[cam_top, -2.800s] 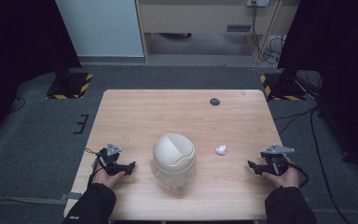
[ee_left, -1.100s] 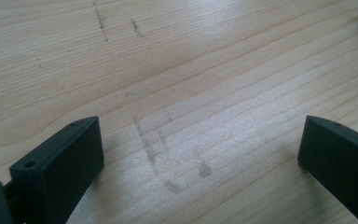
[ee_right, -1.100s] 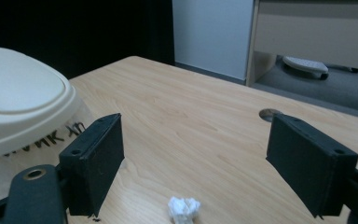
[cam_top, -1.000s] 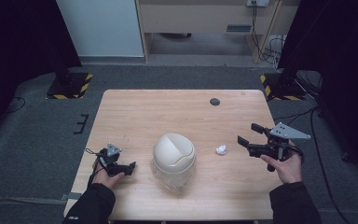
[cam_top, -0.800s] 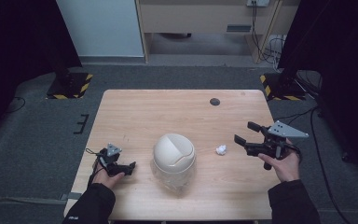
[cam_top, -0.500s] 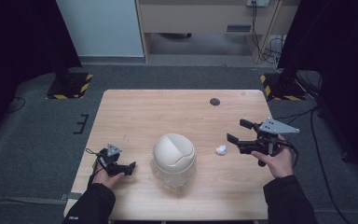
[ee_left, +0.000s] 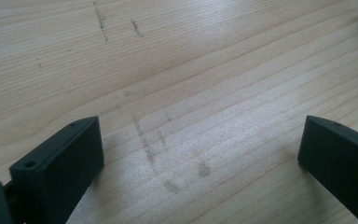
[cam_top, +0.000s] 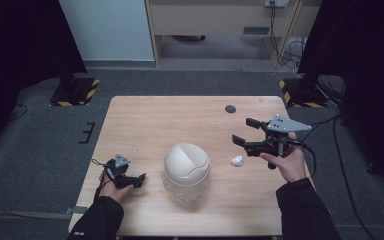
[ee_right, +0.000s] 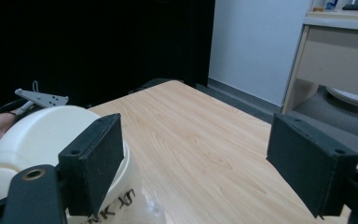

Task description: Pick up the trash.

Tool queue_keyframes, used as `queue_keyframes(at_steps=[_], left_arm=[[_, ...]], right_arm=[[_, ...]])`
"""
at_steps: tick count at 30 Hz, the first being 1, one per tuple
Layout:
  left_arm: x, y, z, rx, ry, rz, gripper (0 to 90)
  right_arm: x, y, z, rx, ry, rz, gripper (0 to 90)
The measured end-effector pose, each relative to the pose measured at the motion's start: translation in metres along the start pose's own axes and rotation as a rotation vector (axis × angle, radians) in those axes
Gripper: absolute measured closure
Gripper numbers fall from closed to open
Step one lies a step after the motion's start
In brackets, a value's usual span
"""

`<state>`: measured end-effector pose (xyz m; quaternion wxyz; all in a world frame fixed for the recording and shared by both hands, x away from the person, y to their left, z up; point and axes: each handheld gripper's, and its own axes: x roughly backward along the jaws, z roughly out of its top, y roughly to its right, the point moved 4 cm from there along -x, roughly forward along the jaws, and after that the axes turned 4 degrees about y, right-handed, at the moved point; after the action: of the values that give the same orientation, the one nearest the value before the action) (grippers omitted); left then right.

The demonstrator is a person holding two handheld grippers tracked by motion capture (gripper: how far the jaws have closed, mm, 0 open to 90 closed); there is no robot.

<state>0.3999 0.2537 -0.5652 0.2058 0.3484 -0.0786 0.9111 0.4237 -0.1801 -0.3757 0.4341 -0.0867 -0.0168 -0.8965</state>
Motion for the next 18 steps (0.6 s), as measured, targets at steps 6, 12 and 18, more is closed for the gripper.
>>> queue_keyframes(at_steps=[6,12,18], left_arm=[[0.0,0.0,0.0,0.0,0.0,0.0,0.0],[0.0,0.0,0.0,0.0,0.0,0.0,0.0],[0.0,0.0,0.0,0.0,0.0,0.0,0.0]], right_arm=[[-0.019,-0.009,0.014,0.019,0.004,0.021,18.6],[-0.032,-0.01,0.019,0.018,0.0,0.025,18.7],[-0.046,-0.01,0.024,0.019,0.009,0.024,18.7]])
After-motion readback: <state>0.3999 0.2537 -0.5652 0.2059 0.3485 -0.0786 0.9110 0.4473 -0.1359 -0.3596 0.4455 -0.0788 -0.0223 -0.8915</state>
